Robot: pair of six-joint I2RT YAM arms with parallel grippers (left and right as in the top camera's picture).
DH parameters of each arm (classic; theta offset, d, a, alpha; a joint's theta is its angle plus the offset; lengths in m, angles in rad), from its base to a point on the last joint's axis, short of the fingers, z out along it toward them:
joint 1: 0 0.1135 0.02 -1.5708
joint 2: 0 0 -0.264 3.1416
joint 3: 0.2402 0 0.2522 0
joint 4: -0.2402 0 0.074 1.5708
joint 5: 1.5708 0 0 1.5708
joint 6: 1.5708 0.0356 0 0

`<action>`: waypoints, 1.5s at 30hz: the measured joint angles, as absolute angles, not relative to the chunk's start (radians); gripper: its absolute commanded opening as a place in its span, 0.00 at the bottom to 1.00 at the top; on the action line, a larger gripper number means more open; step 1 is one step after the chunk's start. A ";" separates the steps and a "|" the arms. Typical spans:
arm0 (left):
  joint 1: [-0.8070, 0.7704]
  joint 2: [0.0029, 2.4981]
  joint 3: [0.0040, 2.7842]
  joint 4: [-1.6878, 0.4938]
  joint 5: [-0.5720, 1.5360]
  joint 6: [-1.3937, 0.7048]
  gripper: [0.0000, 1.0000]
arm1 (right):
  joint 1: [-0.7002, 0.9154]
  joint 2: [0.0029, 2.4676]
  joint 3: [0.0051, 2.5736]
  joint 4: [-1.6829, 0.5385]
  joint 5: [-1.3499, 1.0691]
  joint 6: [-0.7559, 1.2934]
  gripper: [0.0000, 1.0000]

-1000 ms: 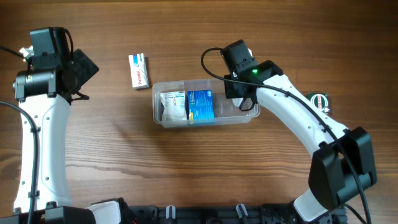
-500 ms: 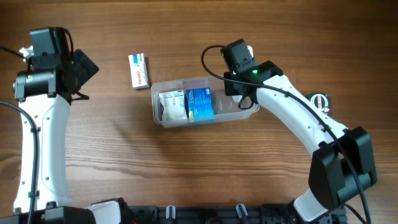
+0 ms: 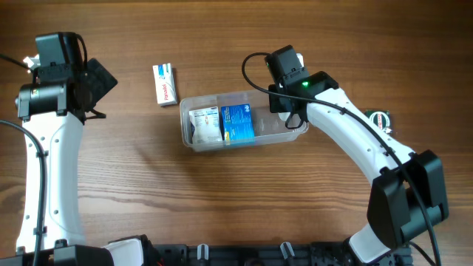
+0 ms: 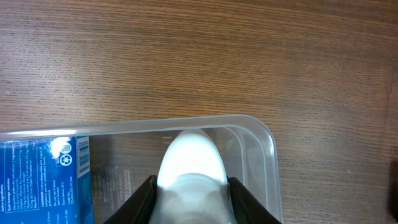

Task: Pack container
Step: 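Carry the white bottle with right gripper over the container's right end, then lower the bottle into the container, open right gripper, withdraw, then lower right gripper onto the green Zam-Buk tin and grasp it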

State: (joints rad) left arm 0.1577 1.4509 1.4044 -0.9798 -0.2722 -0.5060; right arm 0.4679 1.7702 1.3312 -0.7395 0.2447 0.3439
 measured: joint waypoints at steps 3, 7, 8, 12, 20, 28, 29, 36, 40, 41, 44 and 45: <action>0.158 1.451 1.404 -0.980 -0.272 -0.506 1.00 | 0.468 1.770 1.331 -0.739 0.245 0.344 0.35; 0.158 1.451 1.404 -0.980 -0.272 -0.506 1.00 | 0.467 1.771 1.331 -0.739 0.245 0.344 0.35; 0.158 1.451 1.404 -0.980 -0.272 -0.506 1.00 | 0.467 1.771 1.331 -0.739 0.246 0.344 0.35; 0.158 1.451 1.404 -0.980 -0.272 -0.506 1.00 | 0.467 1.774 1.331 -0.739 0.249 0.344 0.47; 0.158 1.451 1.404 -0.980 -0.272 -0.506 1.00 | 0.468 1.776 1.331 -0.732 0.248 0.336 0.76; 0.158 1.451 1.404 -0.980 -0.272 -0.506 1.00 | 0.455 1.721 1.377 -0.816 0.244 0.328 0.80; 0.158 1.451 1.404 -0.980 -0.272 -0.506 1.00 | 0.443 1.684 1.398 -0.842 0.244 0.329 0.80; 0.158 1.451 1.404 -0.980 -0.272 -0.506 1.00 | 0.192 1.456 1.485 -0.952 0.220 0.374 0.63; 0.158 1.451 1.404 -0.980 -0.272 -0.506 1.00 | 0.063 1.486 1.483 -0.987 0.199 0.379 0.68; 0.158 1.451 1.404 -0.980 -0.273 -0.506 1.00 | 0.017 1.502 1.483 -0.987 0.198 0.378 0.75; 0.158 1.451 1.404 -0.980 -0.272 -0.506 1.00 | -0.085 1.537 1.482 -0.995 0.184 0.381 0.97; 0.158 1.451 1.404 -0.980 -0.272 -0.506 1.00 | -0.128 1.552 1.482 -1.002 0.180 0.376 0.99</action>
State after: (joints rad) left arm 0.1577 1.4509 1.4044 -0.9798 -0.2722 -0.5060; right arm -0.1280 1.5524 1.4818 -1.0019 0.1802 0.3756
